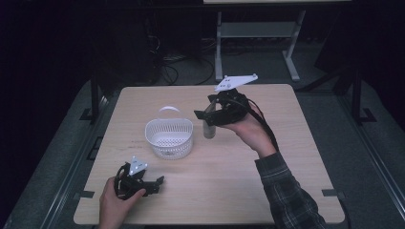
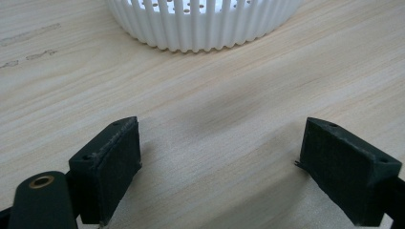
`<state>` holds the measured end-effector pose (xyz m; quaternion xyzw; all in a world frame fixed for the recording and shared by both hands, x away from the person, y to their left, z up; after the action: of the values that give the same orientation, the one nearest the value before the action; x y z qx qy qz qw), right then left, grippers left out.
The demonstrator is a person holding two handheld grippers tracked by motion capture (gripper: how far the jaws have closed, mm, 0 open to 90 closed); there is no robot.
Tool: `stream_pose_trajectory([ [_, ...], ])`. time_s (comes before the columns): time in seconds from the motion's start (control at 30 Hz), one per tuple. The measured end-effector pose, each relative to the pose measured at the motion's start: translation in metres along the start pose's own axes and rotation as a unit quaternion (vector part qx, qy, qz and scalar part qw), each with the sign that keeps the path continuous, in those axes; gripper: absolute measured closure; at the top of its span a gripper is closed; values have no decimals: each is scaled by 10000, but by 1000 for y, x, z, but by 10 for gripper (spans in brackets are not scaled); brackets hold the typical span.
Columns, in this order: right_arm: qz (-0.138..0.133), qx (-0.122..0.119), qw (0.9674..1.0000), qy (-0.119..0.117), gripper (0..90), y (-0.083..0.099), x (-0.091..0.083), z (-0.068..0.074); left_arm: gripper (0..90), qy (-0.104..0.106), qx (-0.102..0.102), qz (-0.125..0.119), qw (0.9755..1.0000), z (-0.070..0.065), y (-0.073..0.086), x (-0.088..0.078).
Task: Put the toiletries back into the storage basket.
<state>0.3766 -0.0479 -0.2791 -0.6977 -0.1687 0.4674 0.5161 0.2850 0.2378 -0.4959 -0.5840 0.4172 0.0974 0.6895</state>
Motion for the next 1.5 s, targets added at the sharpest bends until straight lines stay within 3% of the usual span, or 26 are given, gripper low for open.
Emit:
stream_pose_trajectory([
  [0.63,-121,-21,9997,-196,300,-21,27,13,127,-17,28,25,10000,0,0,0],
  [1.1,-55,-31,9994,-328,299,-27,57,20,127,-9,22,16,10000,0,0,0],
  [1.5,14,16,9992,-397,299,-21,79,22,126,12,43,7,10000,0,0,0],
])
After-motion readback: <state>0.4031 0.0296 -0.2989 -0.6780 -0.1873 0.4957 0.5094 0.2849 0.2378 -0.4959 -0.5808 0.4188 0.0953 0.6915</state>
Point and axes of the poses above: each handheld gripper's, and its own axes: x roughly forward along the jaws, y roughly out of its underside, z roughly to its left, the point moved 3 cm from there along x, roughly forward along the jaws, and after that the axes turned 3 degrees about -x, right-handed, at the moved point
